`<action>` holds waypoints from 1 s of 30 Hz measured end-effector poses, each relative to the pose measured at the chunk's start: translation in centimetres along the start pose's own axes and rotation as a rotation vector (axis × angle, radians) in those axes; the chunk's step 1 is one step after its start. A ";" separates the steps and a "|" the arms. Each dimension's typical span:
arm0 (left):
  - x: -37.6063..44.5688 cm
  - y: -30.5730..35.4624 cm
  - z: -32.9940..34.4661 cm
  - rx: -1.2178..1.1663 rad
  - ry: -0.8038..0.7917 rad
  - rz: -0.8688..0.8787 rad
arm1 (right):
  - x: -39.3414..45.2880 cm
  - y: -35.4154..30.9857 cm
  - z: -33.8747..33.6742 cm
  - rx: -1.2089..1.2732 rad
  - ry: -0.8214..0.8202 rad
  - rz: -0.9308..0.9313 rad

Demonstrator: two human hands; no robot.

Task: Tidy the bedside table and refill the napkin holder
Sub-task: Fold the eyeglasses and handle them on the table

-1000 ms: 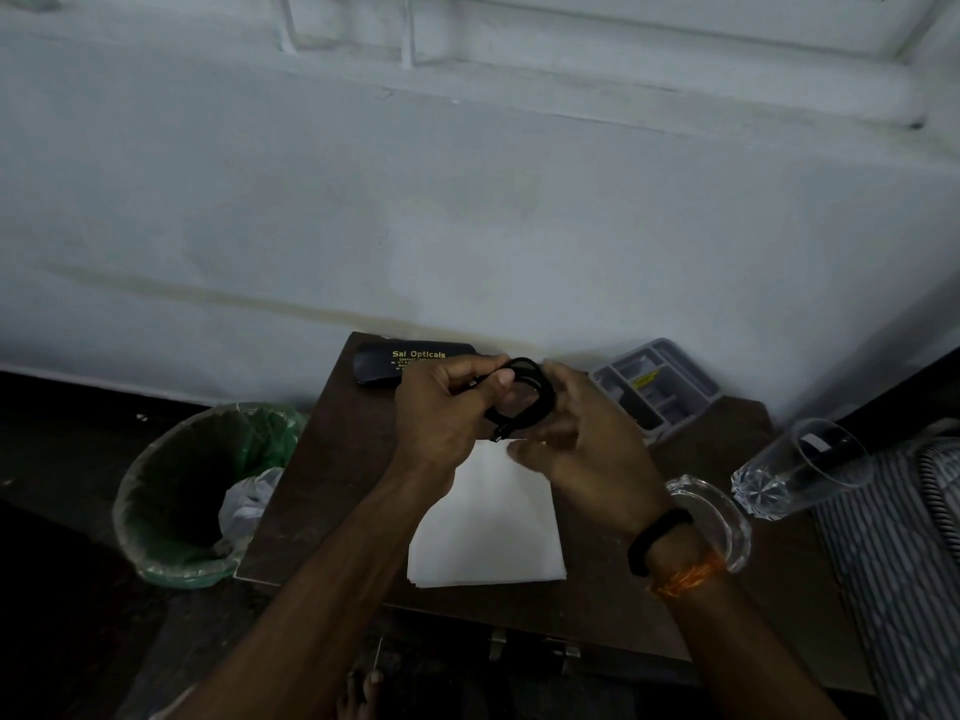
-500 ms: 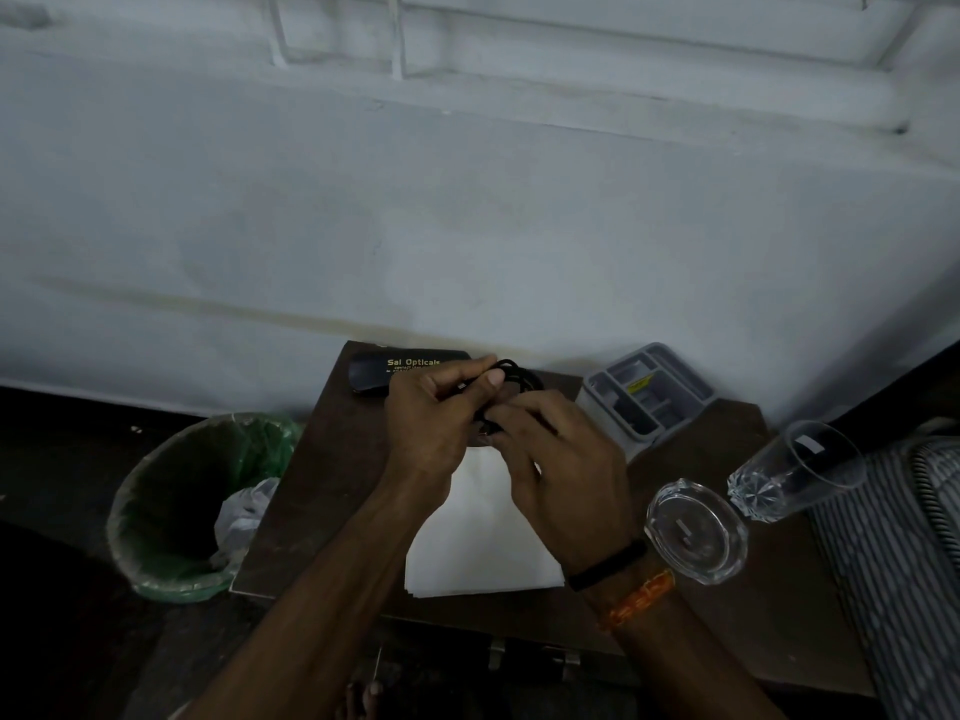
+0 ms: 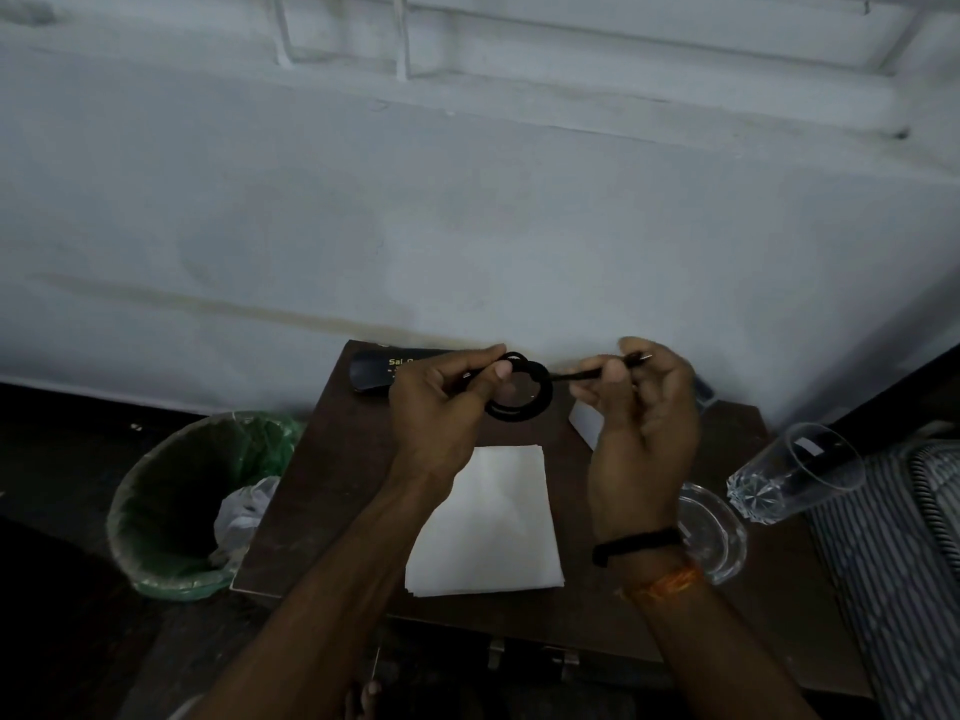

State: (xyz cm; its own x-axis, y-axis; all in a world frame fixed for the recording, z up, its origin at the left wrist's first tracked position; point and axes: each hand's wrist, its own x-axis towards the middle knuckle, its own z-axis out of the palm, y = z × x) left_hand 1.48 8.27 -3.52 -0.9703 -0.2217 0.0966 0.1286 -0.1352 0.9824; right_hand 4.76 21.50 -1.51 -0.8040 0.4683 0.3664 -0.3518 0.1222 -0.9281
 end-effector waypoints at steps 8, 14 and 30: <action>-0.4 0.2 -0.2 -0.157 -0.203 -0.112 | 2.1 2.5 -1.9 0.066 0.052 0.361; -0.6 0.3 0.1 -0.229 -0.200 -0.160 | 1.5 3.5 -2.1 -0.242 -0.203 0.172; -0.6 -0.1 0.2 -0.086 -0.103 -0.019 | 0.7 1.8 -0.9 0.009 -0.452 0.548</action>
State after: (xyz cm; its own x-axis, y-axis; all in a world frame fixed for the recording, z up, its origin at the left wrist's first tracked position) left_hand 1.98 8.63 -3.67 -0.9881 -0.1186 0.0981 0.1226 -0.2217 0.9674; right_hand 3.99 22.82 -3.03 -0.9859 0.0513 -0.1594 0.1578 -0.0353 -0.9868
